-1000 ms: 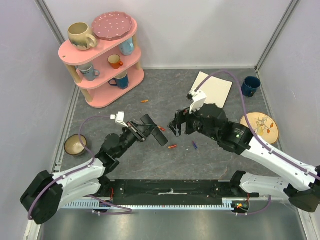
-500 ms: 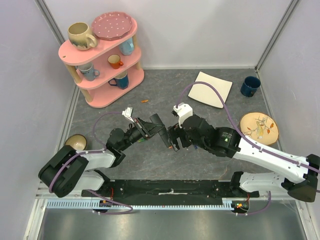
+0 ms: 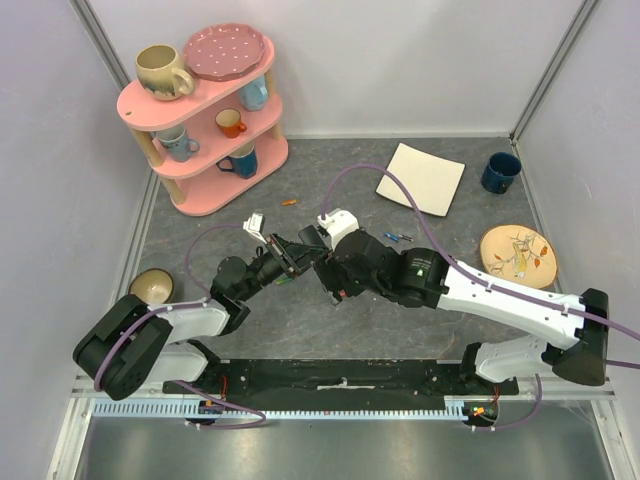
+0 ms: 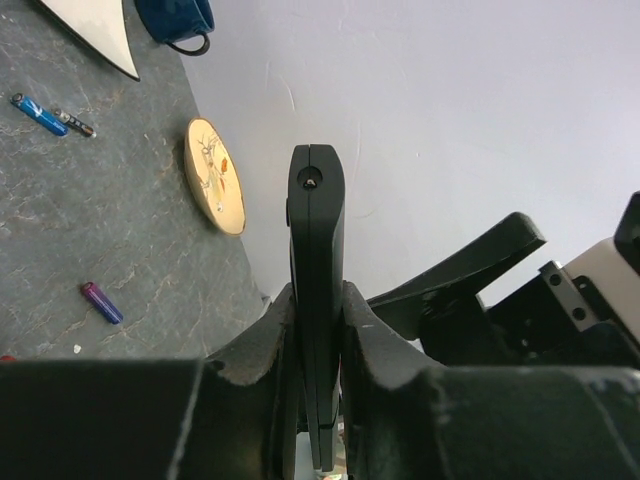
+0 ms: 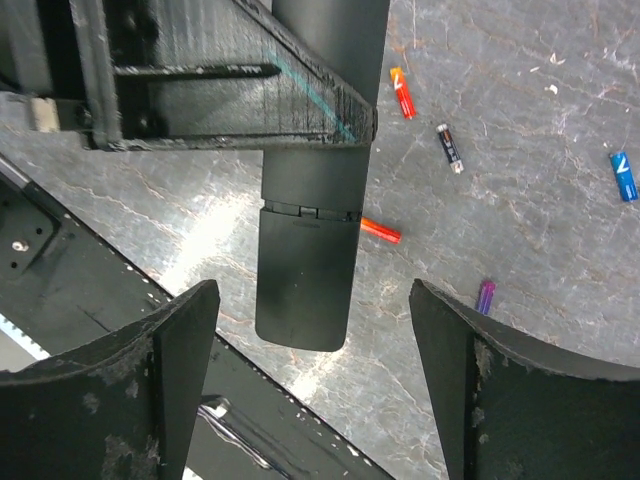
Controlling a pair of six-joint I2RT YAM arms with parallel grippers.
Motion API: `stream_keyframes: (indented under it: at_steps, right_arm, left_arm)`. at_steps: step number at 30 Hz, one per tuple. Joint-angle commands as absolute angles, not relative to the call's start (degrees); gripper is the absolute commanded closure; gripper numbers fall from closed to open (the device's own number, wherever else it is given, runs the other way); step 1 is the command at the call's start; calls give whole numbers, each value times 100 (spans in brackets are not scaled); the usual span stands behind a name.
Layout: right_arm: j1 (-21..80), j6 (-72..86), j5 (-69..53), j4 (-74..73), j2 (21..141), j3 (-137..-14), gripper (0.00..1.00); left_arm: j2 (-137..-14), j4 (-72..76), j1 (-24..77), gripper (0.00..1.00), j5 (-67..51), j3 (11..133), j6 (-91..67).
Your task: Load the batteries into the remote control
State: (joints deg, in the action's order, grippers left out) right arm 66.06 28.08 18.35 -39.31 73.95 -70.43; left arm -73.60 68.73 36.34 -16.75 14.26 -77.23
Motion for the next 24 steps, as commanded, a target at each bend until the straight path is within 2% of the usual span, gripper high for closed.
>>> stream_keyframes:
  at_steps: [1, 24]
  right_arm:
    - [6636, 2830, 1960, -4061, 7497, -7286, 17]
    - [6662, 2733, 1811, -3885, 7778, -7040, 28]
  left_arm:
    - [-7172, 6654, 3604, 98, -1591, 1600, -7638]
    - [-6970, 6047, 3604, 98, -1485, 1670, -7506]
